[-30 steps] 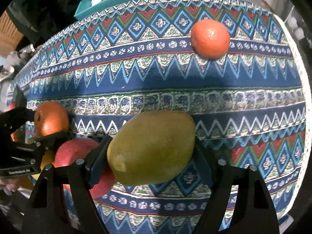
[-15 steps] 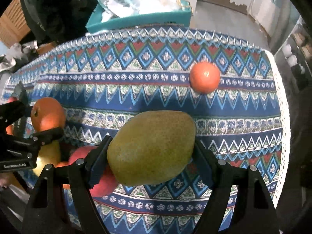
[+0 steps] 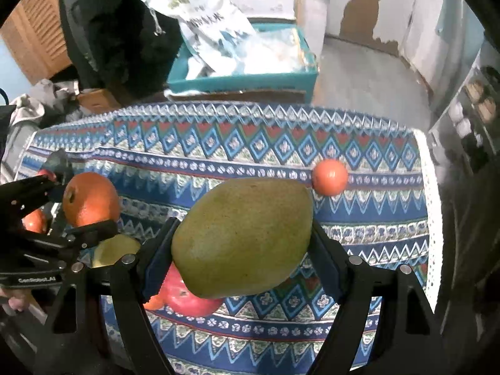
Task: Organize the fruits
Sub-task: 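Lift the orange with the left tool while the right tool carries the pear toward the bowl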
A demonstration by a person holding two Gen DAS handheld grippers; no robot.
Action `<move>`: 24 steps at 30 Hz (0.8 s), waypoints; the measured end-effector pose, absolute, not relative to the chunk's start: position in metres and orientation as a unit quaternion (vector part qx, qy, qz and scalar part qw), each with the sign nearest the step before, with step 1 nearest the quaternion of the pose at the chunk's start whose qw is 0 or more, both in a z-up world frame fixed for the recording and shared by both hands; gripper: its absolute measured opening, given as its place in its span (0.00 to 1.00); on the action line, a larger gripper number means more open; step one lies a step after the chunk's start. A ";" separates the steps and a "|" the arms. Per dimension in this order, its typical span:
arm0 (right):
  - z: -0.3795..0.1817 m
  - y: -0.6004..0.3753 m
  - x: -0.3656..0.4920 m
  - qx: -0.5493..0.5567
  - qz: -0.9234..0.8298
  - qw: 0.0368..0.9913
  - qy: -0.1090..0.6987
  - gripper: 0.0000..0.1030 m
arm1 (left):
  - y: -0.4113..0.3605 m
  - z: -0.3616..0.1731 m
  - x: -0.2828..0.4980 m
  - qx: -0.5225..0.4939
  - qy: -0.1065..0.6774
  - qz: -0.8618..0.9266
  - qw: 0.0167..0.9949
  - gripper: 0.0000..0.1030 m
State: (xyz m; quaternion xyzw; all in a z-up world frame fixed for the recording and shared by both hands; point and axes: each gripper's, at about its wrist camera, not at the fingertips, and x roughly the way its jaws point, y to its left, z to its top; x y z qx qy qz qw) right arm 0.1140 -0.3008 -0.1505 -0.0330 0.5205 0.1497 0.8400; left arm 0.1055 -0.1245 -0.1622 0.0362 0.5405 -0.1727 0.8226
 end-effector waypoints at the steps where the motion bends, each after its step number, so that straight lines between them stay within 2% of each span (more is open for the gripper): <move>1: -0.147 -0.300 0.113 -0.032 0.152 0.842 0.517 0.77 | -0.124 -0.160 0.105 0.036 0.538 -0.172 0.824 0.64; 24: -0.079 -0.233 0.100 -0.047 0.221 0.862 0.454 0.77 | -0.066 -0.099 0.072 -0.008 0.497 -0.154 0.854 0.64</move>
